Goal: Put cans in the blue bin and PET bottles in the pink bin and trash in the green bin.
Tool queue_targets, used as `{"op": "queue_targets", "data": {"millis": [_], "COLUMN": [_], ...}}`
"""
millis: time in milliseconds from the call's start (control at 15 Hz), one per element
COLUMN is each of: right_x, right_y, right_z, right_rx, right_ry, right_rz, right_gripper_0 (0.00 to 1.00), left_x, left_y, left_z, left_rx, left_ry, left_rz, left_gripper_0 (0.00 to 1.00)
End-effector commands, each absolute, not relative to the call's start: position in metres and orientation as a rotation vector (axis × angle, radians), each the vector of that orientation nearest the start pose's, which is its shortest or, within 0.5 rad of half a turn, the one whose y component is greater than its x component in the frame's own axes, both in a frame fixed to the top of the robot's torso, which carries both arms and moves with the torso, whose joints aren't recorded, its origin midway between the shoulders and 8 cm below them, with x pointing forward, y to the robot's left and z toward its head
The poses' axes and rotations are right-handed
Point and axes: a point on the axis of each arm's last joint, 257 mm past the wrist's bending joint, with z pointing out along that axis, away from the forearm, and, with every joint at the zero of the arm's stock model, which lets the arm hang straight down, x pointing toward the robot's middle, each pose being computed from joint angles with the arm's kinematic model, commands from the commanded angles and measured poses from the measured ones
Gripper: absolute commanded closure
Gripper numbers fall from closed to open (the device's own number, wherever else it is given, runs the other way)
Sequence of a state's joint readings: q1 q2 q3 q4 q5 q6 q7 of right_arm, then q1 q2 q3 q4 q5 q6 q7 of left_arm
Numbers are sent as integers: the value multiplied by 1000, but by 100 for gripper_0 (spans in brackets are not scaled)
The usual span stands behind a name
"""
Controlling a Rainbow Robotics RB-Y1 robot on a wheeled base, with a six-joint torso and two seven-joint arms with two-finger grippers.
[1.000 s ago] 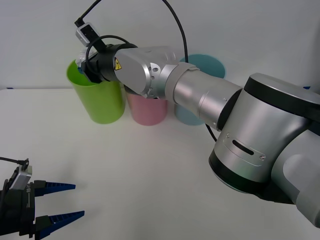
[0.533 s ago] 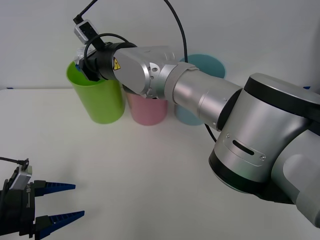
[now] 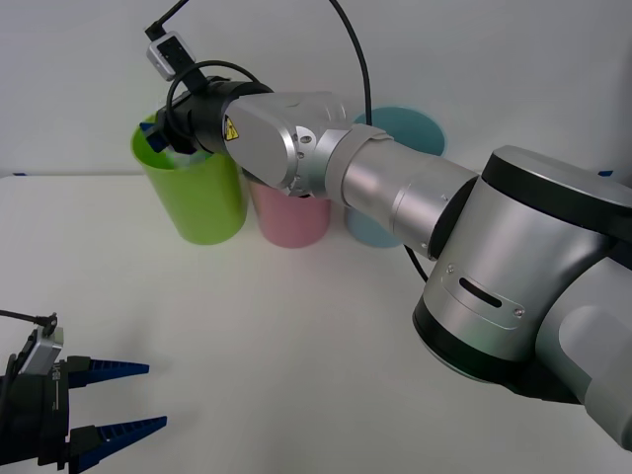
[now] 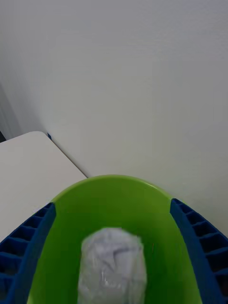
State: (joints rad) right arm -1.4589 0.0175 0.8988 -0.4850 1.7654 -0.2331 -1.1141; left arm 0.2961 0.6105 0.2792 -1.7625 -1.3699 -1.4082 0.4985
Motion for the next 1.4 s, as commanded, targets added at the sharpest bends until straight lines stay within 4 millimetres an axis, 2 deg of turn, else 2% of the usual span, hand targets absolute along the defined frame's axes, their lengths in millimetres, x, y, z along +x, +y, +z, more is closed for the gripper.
{"op": "queue_targets", "data": {"millis": [67, 667, 800, 1067, 1267, 1333, 1400], "right_x": [624, 622, 617, 590, 594, 592, 586], "right_y": [229, 232, 242, 273, 247, 238, 220], "right_z": [-54, -52, -30, 41, 84, 91, 101], "right_rx": [-906, -907, -875, -824, -793, -796, -804], "right_ry": [1608, 1603, 1559, 1441, 1374, 1364, 1344], "right_rz": [429, 437, 484, 641, 675, 695, 722], "right_gripper_0": [0, 0, 0, 0, 0, 0, 0], "left_x": [292, 292, 292, 292, 292, 292, 292], "left_y": [245, 245, 245, 245, 245, 245, 245], "left_z": [-264, -264, -264, -264, -264, -264, -264], "left_rx": [826, 826, 826, 826, 826, 826, 826], "left_ry": [1994, 1994, 1994, 1994, 1994, 1994, 1994], "left_rz": [-938, -938, -938, -938, -938, -938, -938], "left_gripper_0": [0, 0, 0, 0, 0, 0, 0]}}
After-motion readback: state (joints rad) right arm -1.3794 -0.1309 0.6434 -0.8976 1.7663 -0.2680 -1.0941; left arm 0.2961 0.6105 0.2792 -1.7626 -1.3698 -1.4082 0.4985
